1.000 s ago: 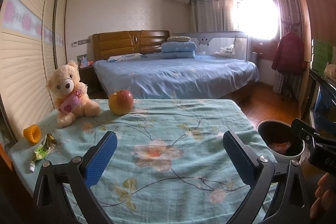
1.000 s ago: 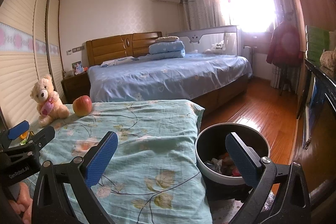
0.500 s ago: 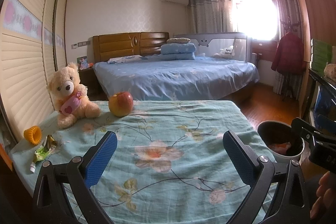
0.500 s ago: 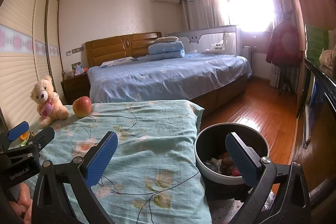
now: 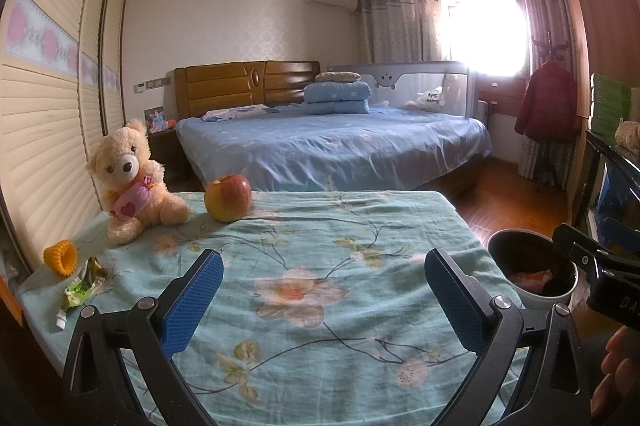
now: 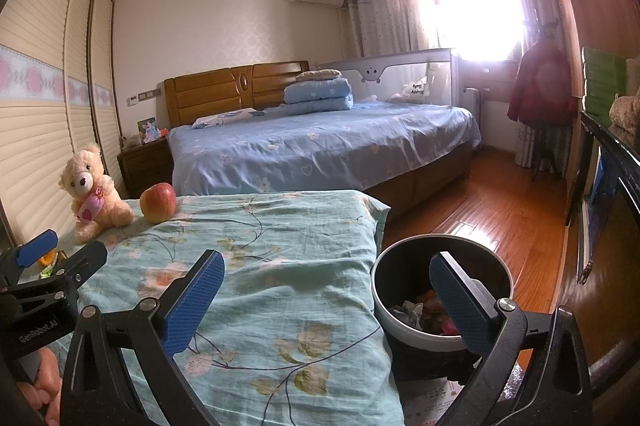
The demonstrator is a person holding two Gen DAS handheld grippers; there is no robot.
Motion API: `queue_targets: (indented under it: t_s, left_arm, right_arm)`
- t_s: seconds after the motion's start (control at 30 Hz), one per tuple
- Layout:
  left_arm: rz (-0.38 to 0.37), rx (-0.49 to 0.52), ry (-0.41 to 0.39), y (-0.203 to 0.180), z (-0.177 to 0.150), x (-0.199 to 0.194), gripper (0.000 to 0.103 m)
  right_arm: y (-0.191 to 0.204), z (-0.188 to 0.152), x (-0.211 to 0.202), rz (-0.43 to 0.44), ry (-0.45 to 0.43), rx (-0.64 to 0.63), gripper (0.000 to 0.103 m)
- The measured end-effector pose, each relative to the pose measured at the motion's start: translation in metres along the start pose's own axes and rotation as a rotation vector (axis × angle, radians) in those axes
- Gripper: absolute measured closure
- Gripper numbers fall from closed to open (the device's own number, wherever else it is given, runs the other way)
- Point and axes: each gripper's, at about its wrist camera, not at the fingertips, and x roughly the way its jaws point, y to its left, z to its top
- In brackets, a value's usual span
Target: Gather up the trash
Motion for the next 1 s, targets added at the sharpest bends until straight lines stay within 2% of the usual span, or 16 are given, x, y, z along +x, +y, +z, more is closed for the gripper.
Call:
queue_targets:
  t_s: [1.0]
  left_arm:
    - [-0.007, 0.011, -0.004, -0.0023, 0.0018, 0.0026, 0.001]
  right_arm:
    - [0.0008, 0.0020, -0.0006, 0.001, 0.001, 0.001, 0.000]
